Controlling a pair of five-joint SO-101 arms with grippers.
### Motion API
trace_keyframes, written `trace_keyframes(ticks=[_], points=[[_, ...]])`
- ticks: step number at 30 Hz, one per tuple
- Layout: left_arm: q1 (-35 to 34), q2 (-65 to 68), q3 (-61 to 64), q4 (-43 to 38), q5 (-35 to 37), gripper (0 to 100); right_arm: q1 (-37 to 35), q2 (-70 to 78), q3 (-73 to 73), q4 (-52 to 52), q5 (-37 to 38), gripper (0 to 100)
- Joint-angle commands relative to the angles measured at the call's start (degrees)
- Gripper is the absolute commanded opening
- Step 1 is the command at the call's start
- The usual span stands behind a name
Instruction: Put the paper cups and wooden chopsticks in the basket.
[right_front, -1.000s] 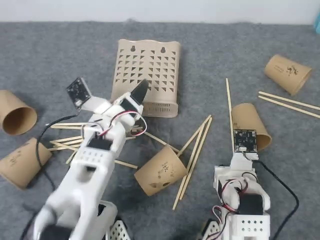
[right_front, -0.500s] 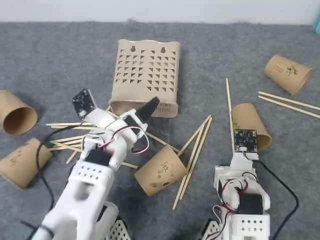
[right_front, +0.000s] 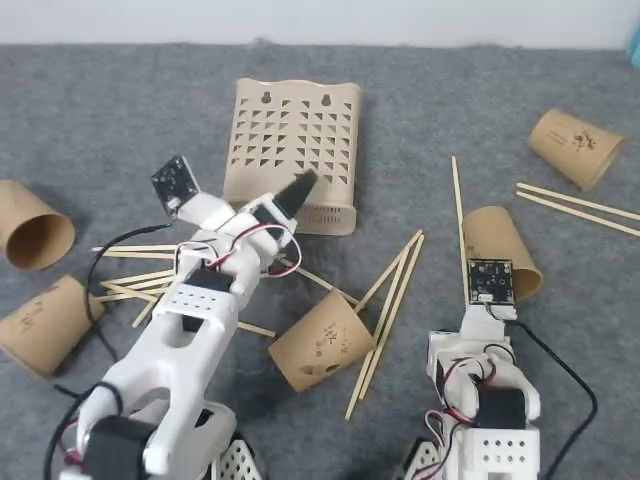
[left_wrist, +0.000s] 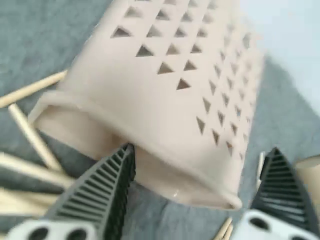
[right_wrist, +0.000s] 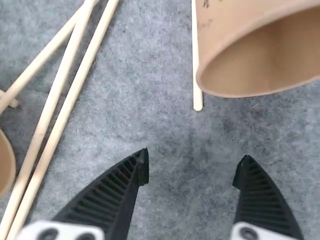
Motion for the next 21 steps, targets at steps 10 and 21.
trace_keyframes(ticks=[10, 21], points=[[0.0, 17.0, -16.2, -7.6, 0.8, 36, 0.7, -0.8, 0.9, -0.7, 0.7, 27.0], [0.8, 17.3, -18.9, -7.4, -2.5, 1, 0.3, -0.8, 0.9, -0.7, 0.7, 27.2]])
